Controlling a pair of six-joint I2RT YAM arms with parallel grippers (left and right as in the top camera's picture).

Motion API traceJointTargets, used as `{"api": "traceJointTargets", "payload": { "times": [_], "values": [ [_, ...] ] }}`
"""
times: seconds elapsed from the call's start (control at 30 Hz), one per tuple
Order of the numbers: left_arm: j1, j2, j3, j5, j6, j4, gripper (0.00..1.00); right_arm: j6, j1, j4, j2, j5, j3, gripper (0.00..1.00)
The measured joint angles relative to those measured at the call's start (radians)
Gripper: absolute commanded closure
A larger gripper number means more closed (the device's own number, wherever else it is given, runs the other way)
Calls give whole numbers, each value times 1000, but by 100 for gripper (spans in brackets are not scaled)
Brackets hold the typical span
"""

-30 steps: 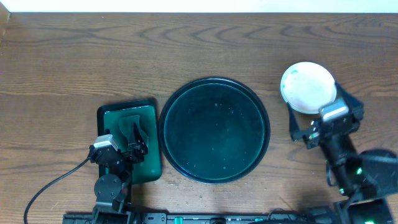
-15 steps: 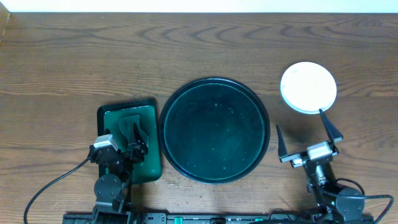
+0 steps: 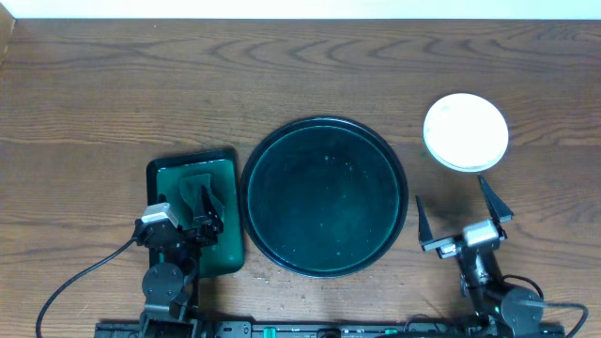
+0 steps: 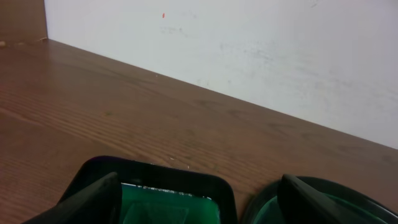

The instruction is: Clean dirty plates on tray and stack at the side

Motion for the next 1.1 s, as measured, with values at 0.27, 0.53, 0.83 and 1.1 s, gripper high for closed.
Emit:
{"api": "traceJointTargets", "payload": {
  "times": [0.27,0.53,0.83,1.1],
  "values": [
    [0,0,0,0,0,0,20,168,-125,-253,0,1,-1,1],
    [0,0,0,0,0,0,20,180,-154,-259,1,2,-1,1],
    [0,0,0,0,0,0,20,144,-154,-259,1,2,-1,1],
    [0,0,0,0,0,0,20,145,-154,-259,1,2,-1,1]
  ]
}}
